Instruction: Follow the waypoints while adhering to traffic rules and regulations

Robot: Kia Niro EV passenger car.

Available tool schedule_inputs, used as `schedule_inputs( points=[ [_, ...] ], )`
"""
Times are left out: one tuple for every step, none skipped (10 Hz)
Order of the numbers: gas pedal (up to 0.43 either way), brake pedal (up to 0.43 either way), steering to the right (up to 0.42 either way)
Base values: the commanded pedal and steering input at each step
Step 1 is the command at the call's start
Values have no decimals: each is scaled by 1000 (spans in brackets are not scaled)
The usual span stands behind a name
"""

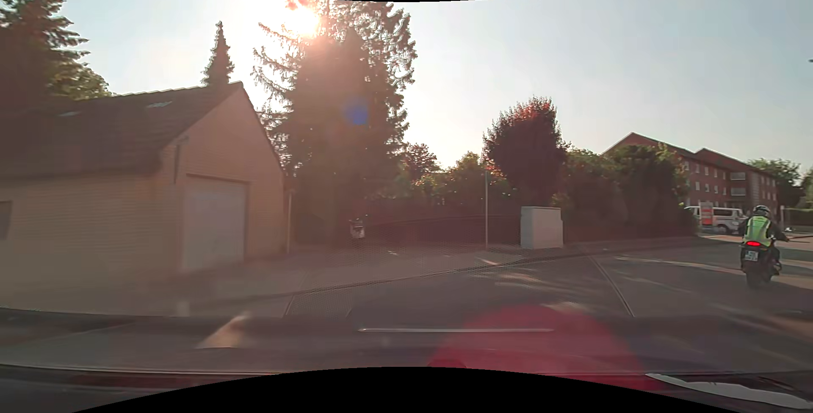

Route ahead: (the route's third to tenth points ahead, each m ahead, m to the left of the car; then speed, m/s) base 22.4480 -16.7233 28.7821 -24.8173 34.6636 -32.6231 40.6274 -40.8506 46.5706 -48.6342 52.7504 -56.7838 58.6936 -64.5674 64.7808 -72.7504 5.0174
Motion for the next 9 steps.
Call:
schedule_inputs(
  points=[
    [248, 0, 407],
    [248, 0, 409],
    [248, 0, 409],
    [260, 0, 410],
    [268, 0, 410],
    [287, 0, 409],
    [287, 0, 401],
    [299, 0, 391],
    [311, 0, 375]
  ],
)
